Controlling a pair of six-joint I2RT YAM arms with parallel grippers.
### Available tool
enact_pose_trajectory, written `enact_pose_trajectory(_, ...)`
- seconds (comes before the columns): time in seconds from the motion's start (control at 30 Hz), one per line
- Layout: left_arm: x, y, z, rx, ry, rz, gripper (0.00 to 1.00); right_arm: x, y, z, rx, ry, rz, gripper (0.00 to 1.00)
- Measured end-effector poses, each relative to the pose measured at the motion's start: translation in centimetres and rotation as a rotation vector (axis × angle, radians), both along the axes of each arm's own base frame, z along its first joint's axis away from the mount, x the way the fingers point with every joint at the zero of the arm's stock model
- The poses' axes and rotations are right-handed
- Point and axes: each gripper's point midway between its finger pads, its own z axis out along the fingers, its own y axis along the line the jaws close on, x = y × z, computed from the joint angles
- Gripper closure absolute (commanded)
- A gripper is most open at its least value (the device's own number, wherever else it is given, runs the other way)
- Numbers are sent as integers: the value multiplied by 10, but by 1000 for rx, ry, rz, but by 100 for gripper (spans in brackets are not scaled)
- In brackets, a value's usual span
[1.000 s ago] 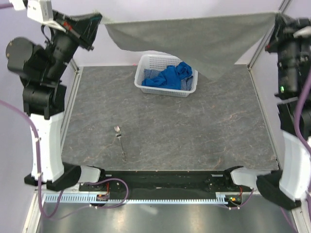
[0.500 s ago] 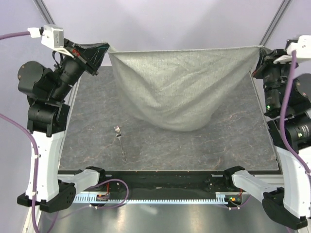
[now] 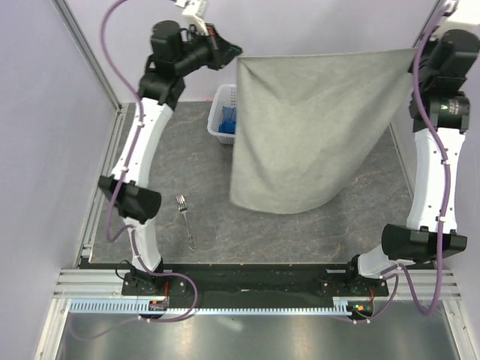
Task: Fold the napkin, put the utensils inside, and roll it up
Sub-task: Flatten the napkin out
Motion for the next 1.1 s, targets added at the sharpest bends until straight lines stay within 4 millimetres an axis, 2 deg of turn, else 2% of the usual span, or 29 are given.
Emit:
enact_pose_trajectory(0.07, 15, -31, 1, -21, -25, -58, 98, -2, -29, 16, 10, -32, -42, 100)
enact_pose_trajectory(0.17, 9, -72, 18, -92, -92, -149, 98, -23, -62, 56, 4, -127, -93, 100)
enact_pose_trajectory(0.27, -8, -91, 43, -152, -172, -204, 98, -57, -74, 103, -21, -254, -131, 100)
enact_pose_trajectory(0.33, -20, -95, 61, -182, -234, -230, 98, -81, -70, 120, -36, -307, -140, 100)
enact_pose_trajectory(0.4, -32, -93, 71, -196, -271, -249, 98, -106, -62, 126, -46, -348, -144, 100)
enact_pose_trajectory(0.43, -38, -91, 72, -196, -279, -259, 98, -119, -57, 121, -43, -351, -146, 100)
enact_pose_trajectory(0.5, -46, -87, 61, -185, -267, -269, 98, -144, -47, 104, -37, -356, -149, 100)
enact_pose_trajectory(0.57, -53, -83, 36, -156, -226, -280, 98, -161, -41, 75, -16, -328, -154, 100)
enact_pose_trajectory(0.6, -58, -82, 16, -134, -191, -289, 98, -172, -36, 61, -8, -328, -155, 100)
enact_pose_trajectory(0.67, -63, -80, -31, -96, -120, -295, 98, -184, -28, 19, 27, -290, -142, 100)
enact_pose_trajectory(0.73, -71, -77, -92, -49, -9, -299, 98, -190, -18, -19, 69, -251, -113, 100)
enact_pose_trajectory(0.77, -77, -72, -136, -19, 61, -288, 98, -191, -13, -40, 95, -225, -92, 100)
enact_pose_trajectory(0.8, -85, -67, -168, 6, 120, -280, 98, -191, -7, -58, 119, -197, -65, 100)
enact_pose_trajectory(0.87, -109, -50, -237, 67, 250, -247, 98, -189, 3, -93, 173, -142, -22, 100)
enact_pose_trajectory(0.93, -138, -31, -285, 117, 343, -215, 98, -186, 15, -133, 243, -69, 22, 100)
enact_pose_trajectory(1.0, -162, -14, -308, 144, 384, -180, 98, -182, 26, -167, 319, -7, 62, 100)
enact_pose_trajectory(1.03, -172, -6, -314, 152, 392, -166, 98, -180, 31, -182, 357, 24, 81, 100)
enact_pose_trajectory(1.1, -180, 4, -317, 163, 389, -125, 98, -173, 40, -206, 420, 77, 123, 100)
